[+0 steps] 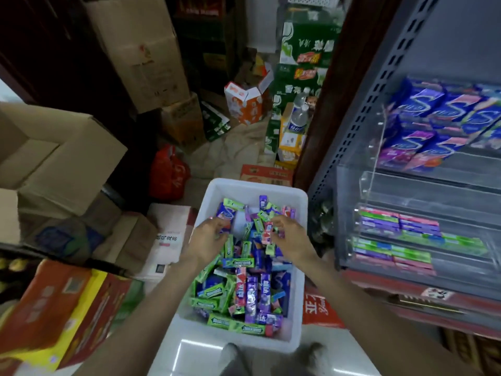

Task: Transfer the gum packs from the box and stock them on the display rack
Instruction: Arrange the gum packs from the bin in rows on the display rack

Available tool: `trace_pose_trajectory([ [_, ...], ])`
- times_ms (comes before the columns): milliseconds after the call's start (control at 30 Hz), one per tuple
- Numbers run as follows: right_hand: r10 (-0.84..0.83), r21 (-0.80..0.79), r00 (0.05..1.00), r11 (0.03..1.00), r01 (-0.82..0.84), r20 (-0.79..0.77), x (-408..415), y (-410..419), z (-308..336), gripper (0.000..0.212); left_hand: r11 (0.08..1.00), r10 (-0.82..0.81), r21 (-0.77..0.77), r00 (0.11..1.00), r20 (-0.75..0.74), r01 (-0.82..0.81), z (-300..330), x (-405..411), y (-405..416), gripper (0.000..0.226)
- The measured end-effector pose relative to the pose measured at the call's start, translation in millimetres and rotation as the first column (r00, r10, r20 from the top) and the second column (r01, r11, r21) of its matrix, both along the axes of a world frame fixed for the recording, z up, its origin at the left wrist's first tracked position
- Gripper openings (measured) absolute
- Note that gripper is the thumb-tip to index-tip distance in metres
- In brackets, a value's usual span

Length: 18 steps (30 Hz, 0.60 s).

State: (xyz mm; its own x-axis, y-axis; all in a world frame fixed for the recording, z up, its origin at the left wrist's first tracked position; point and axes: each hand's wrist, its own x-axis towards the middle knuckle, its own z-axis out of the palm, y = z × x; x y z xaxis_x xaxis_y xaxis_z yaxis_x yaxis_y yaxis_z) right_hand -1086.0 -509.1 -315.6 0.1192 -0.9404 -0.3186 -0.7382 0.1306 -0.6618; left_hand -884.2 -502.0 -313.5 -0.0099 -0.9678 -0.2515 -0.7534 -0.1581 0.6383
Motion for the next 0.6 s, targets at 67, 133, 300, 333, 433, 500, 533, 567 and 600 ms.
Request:
trace_pose_trajectory([
  [67,-0.007,0.055,0.999,0.998,0.009,-0.044,9,-1,-16,0.046,0.997,-0.061,0.053,0.998,0.006,0.061,-16,1,-7,0.030],
  [133,-0.003,0.105,0.998,0.994,0.011,-0.071,13,-5,-27,0.056,0.991,-0.104,0.084,0.994,0.026,0.101,-30,-1,-20,0.035],
  [300,0.108,0.130,0.963,0.989,-0.077,-0.247,13,-29,-52,0.072,0.982,-0.077,0.178,0.991,0.108,0.057,-62,-3,-56,0.055],
  [333,0.122,0.140,0.956,0.986,-0.087,-0.267,14,-34,-57,0.075,0.979,-0.094,0.192,0.983,0.157,0.063,-66,-5,-61,0.059],
  [433,0.165,0.203,0.942,0.973,-0.108,-0.292,16,-41,-66,0.081,0.966,-0.151,0.245,0.942,0.299,0.076,-74,-18,-70,0.068],
  [500,0.157,0.208,0.943,0.973,-0.097,-0.293,17,-42,-70,0.082,0.967,-0.130,0.251,0.924,0.360,0.039,-77,-25,-75,0.068],
  [533,0.143,0.194,0.947,0.977,-0.088,-0.288,16,-42,-72,0.082,0.972,-0.115,0.234,0.917,0.381,0.025,-77,-26,-78,0.065],
  [567,0.129,0.177,0.951,0.981,-0.081,-0.280,16,-42,-74,0.083,0.977,-0.110,0.213,0.912,0.396,0.025,-78,-26,-80,0.063],
  [600,0.123,0.165,0.954,0.983,-0.080,-0.272,15,-43,-74,0.084,0.980,-0.116,0.197,0.905,0.410,0.036,-80,-25,-81,0.061],
])
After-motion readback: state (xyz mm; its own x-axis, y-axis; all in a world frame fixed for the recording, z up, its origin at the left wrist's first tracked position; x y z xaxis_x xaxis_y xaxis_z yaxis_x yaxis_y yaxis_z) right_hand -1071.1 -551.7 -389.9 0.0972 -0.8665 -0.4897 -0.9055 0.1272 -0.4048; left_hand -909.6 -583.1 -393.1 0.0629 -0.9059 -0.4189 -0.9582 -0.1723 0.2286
